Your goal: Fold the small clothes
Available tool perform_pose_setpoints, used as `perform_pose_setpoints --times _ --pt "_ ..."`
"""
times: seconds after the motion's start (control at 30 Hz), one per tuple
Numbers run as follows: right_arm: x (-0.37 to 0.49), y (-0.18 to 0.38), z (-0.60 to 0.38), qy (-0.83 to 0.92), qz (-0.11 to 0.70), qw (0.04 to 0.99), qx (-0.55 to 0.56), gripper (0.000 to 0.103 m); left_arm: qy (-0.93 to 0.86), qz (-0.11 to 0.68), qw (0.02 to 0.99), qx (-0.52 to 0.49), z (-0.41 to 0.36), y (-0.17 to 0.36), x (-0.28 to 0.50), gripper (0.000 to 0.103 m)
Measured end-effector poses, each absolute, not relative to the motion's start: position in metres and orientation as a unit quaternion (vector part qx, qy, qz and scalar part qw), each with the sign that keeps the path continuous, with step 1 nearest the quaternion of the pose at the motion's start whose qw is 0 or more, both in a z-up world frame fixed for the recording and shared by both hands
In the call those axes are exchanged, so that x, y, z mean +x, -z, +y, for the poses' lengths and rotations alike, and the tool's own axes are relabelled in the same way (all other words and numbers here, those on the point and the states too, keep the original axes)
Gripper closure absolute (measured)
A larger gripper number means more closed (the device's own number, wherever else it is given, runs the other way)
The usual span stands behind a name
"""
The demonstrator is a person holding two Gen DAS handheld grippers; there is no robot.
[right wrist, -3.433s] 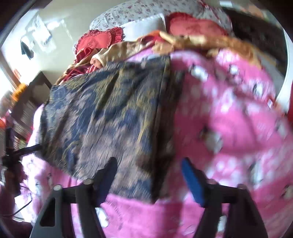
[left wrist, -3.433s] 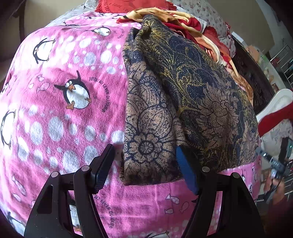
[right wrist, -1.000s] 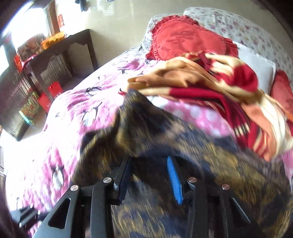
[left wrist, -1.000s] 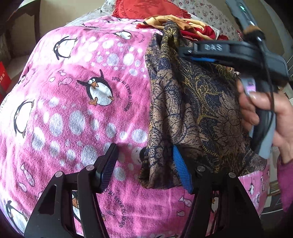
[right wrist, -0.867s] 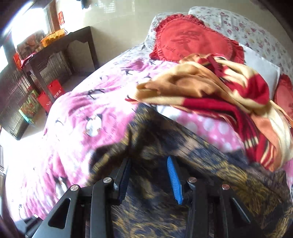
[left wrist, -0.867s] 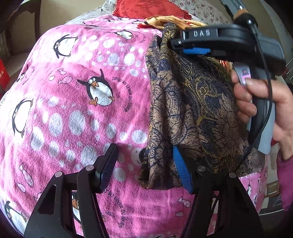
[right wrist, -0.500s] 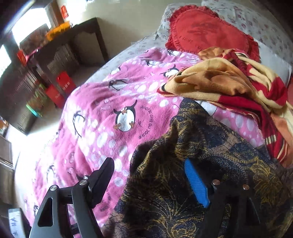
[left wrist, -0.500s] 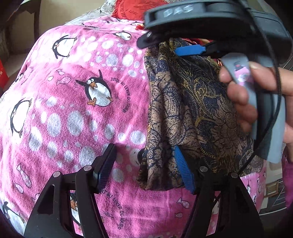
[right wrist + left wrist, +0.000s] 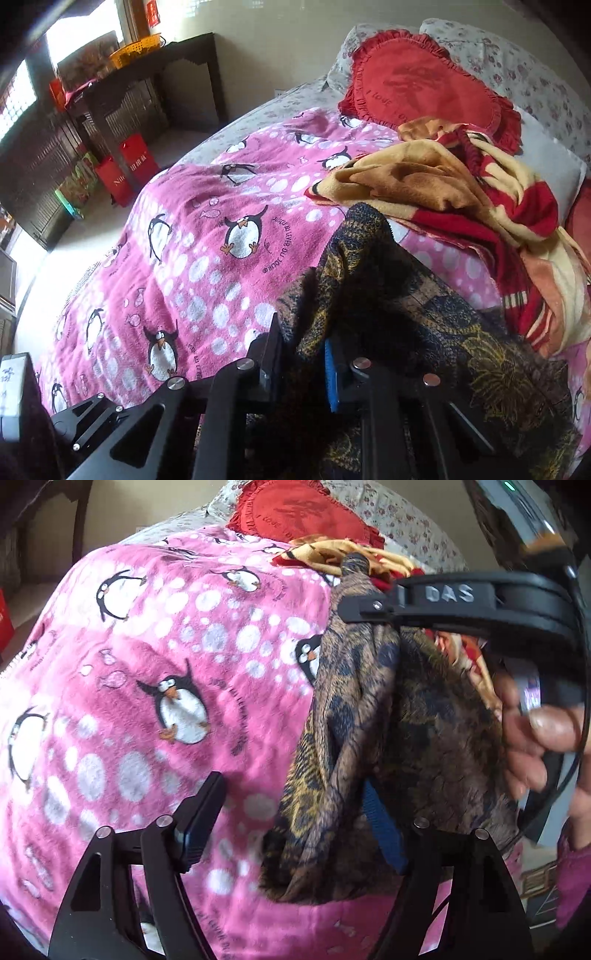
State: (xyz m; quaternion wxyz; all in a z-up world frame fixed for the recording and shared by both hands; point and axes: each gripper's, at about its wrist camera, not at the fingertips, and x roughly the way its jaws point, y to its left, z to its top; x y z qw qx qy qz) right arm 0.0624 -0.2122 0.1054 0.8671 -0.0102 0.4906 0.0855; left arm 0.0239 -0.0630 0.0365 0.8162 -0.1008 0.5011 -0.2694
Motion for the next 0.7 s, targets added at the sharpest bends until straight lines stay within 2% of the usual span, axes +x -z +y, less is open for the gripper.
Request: perform_pose_setpoints --times 0.1,0.13,0.17,0.2,0.23,0.3,0.33,0.37,0.6,0.63,0.67,0.7 --pt "0.059 -0.109 -0.222 -0.089 0.493 0.866 0.01 0.086 0.302 0.5 0.803 -0.12 -0.073 -0.034 0.026 0.028" --pt "0.059 -0.108 -0.224 -0.09 0.495 0.864 0.016 0.086 0.312 0.505 0.795 -0.124 -0.077 -0.032 0.027 0.033" --pt "0.06 -0.108 -0.225 -0.094 0.498 0.862 0.025 0.086 0.322 0.51 0.788 -0.128 -0.08 -0.03 0.027 0.05" --pt "0.062 -0.108 -0.227 -0.097 0.502 0.859 0.033 0.086 0.325 0.515 0.783 -0.123 -0.085 -0.028 0.026 0.06" --pt "0.064 -0.107 -0.227 -0.096 0.506 0.856 0.038 0.086 0.326 0.515 0.784 -0.116 -0.088 -0.028 0.025 0.061" --pt "0.071 -0.104 -0.225 -0.093 0.519 0.849 0.037 0.07 0.329 0.508 0.788 -0.111 -0.091 -0.028 0.022 0.064" --pt "0.072 -0.103 -0.223 -0.087 0.523 0.848 0.032 0.049 0.33 0.508 0.788 -0.111 -0.092 -0.028 0.022 0.066" --pt "0.074 -0.104 -0.219 -0.08 0.522 0.849 0.022 0.042 0.33 0.509 0.788 -0.111 -0.092 -0.027 0.021 0.066" --pt "0.095 -0.078 -0.189 -0.062 0.545 0.836 -0.033 0.038 0.321 0.516 0.787 -0.109 -0.09 -0.025 0.02 0.066" --pt "0.095 -0.073 -0.185 -0.055 0.542 0.837 -0.055 0.046 0.318 0.519 0.786 -0.107 -0.09 -0.025 0.02 0.066" --pt "0.091 -0.074 -0.186 -0.047 0.53 0.844 -0.068 0.062 0.317 0.521 0.785 -0.107 -0.09 -0.024 0.015 0.065" --pt "0.087 -0.078 -0.19 -0.044 0.521 0.85 -0.069 0.068 0.316 0.523 0.784 -0.107 -0.088 -0.024 0.014 0.06"
